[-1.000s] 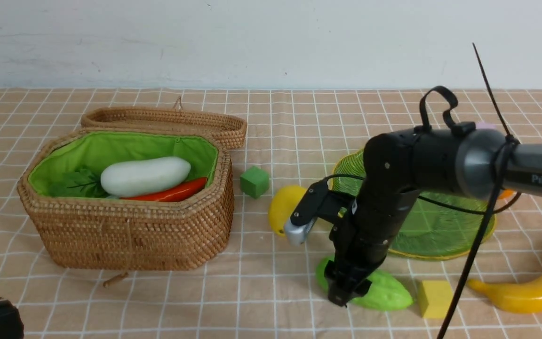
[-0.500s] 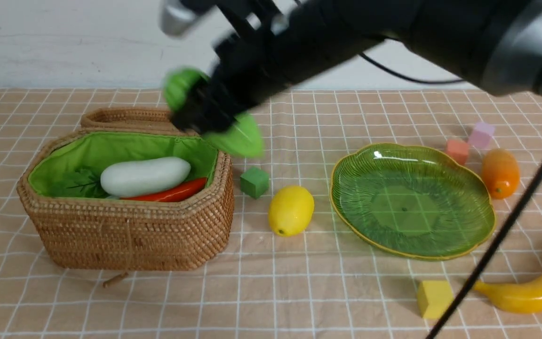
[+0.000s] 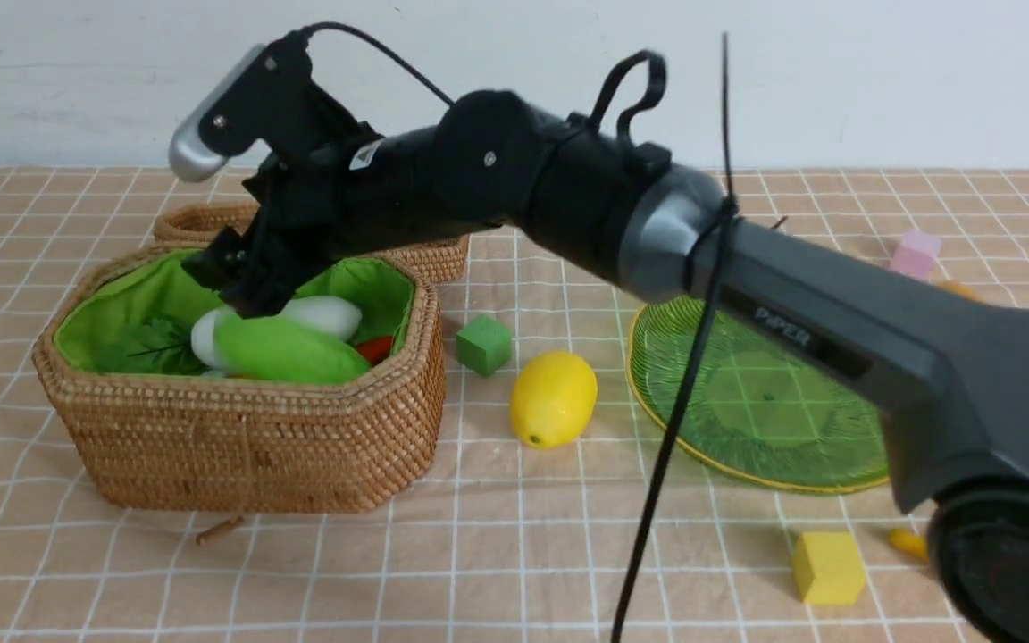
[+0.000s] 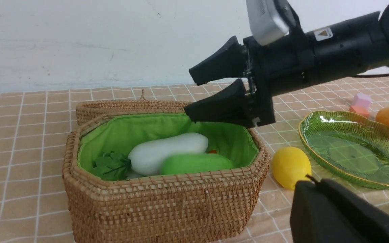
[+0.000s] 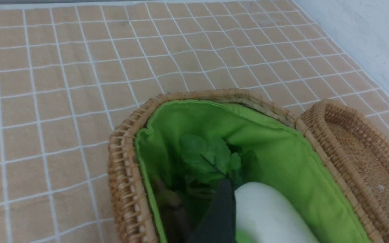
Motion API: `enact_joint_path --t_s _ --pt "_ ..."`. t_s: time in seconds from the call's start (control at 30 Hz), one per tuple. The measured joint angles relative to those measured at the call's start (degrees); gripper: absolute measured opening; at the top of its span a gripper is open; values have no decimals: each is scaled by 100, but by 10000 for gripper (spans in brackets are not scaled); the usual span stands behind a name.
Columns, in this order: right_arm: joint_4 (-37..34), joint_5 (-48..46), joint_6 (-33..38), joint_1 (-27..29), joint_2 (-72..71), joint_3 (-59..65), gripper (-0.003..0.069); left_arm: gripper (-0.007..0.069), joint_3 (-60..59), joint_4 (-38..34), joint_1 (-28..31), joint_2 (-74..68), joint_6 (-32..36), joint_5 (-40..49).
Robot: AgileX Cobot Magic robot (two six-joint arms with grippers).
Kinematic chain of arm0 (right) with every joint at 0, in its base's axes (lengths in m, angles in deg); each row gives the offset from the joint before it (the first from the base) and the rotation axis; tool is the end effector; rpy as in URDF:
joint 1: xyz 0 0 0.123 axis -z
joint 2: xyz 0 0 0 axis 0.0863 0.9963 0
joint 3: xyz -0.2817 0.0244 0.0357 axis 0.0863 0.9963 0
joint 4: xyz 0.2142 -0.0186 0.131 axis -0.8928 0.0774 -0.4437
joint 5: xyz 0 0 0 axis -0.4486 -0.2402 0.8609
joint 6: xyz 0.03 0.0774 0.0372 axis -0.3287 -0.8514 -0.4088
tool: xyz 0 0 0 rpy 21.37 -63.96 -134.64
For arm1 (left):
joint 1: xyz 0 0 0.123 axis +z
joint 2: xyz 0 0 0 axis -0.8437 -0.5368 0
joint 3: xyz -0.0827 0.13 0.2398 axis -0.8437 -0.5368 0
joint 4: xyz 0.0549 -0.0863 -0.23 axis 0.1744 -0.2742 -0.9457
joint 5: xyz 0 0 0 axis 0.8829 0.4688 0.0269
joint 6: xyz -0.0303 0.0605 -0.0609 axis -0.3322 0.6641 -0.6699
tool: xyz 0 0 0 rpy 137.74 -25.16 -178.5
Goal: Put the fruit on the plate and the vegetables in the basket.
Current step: Take a chayote with your right arm and place it on the basket on the left, then use the right arm to grab a lemon and put it into the right plate
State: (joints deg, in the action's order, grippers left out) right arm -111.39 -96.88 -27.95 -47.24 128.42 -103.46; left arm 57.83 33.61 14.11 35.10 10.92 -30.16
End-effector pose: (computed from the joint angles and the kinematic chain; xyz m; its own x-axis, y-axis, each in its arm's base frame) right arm 0.3748 0.3796 0.3150 -0.0025 -0.4285 -0.9035 -0.9029 0.3894 -0.1822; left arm 0.0553 -0.0058 0.3321 -0.1667 -0.0567 -0.9844 0.3491 0.9303 -0.1127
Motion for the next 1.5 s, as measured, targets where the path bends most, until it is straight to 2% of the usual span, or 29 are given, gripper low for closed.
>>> enact_joint_path --t_s 0.07,0.1,0.13,0.17,0.23,0.27,0.3,0.37,0.43,0.47,0.57,0.67,0.7,0.73,0.77,0.8,0.9,1.23,1.4,1.43,1.5 --pt "373 -751 -829 77 -398 -11 646 -11 0 0 0 0 0 7" --pt "421 -826 -931 86 -440 -11 646 -11 0 0 0 0 0 7" --pt "887 -1461 -1823 196 -783 -40 598 -9 0 0 0 0 0 11" --pt "956 -1545 -1947 212 -824 -41 582 -9 0 0 0 0 0 11" --pt "2011 -2611 -3537 493 -1264 -77 457 -6 0 0 0 0 15 11" --pt "2095 -2690 -3647 518 -1287 -77 446 -6 0 0 0 0 15 11" --pt "2714 -3284 -4412 685 -1391 -69 382 -5 0 0 0 0 17 11" --pt "3284 -3799 -5134 946 -1363 104 277 -3 0 -7 0 0 22 11" --pt "3393 -3960 -5573 1058 -1244 345 255 -1 0 -37 0 0 22 11" --pt "3388 -3977 -5662 1065 -1209 401 256 -1 0 -44 0 0 22 11" --pt "3131 -3961 -6128 1088 -866 693 321 0 0 -78 0 -2 22 11" --pt "2978 -3500 -6714 1062 -327 751 493 0 0 -89 0 -12 22 11" --pt "2978 -3421 -6795 1062 -300 751 505 0 0 -89 0 -12 22 11" --pt "3003 -3106 -7088 1069 -114 751 602 0 0 -89 0 -12 22 11" --pt "3003 -3065 -7121 1074 -95 751 602 0 0 -89 0 -12 22 11" --pt "3015 -2779 -7350 1100 59 751 660 0 0 -89 0 -12 22 11" --pt "3043 -2527 -7489 1116 224 751 678 1 0 -89 0 -35 22 11" --pt "3112 -2105 -7575 1116 680 751 659 7 0 -89 0 -37 22 11" --pt "3078 -2033 -7507 1116 790 746 619 8 0 -94 0 -37 22 13" --pt "3033 -2033 -7364 1116 795 742 582 8 0 -94 0 -37 22 13" --pt "2926 -2090 -7141 1116 794 720 577 8 0 -94 0 -37 22 13"
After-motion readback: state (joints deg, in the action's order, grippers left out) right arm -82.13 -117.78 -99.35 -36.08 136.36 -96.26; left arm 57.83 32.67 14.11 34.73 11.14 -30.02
